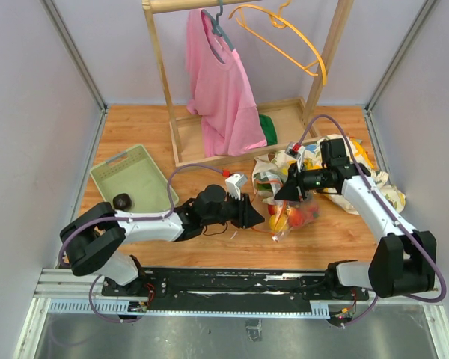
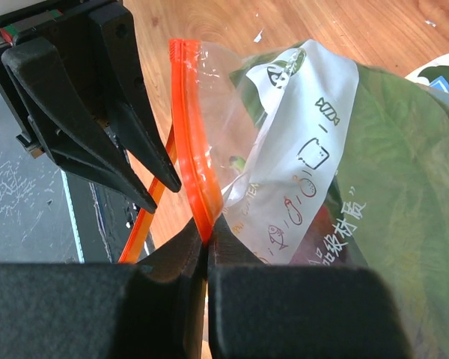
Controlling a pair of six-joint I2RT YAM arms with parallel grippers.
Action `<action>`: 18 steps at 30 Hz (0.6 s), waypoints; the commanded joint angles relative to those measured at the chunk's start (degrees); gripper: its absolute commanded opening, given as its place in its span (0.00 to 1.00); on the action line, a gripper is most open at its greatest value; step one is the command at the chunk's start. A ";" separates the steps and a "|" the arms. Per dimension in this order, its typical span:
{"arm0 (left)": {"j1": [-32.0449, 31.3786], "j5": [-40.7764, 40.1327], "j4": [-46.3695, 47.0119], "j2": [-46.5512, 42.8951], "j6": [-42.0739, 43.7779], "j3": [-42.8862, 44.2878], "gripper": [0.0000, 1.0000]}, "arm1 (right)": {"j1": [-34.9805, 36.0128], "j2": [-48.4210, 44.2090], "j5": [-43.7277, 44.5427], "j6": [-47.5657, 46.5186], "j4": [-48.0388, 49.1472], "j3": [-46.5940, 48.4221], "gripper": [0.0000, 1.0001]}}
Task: Open the zip-top bag and remove the fake food
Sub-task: Pick up the fake fruit from the zipper food storage bag.
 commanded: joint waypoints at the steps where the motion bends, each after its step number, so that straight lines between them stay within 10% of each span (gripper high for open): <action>1: -1.16 -5.67 3.99 -1.81 2.64 -0.77 0.30 | -1.94 -1.72 -1.29 0.55 0.93 0.86 0.02; 18: -1.17 -2.88 10.71 1.58 0.84 -2.97 0.33 | -1.96 -3.27 -0.71 0.58 1.63 -0.19 0.03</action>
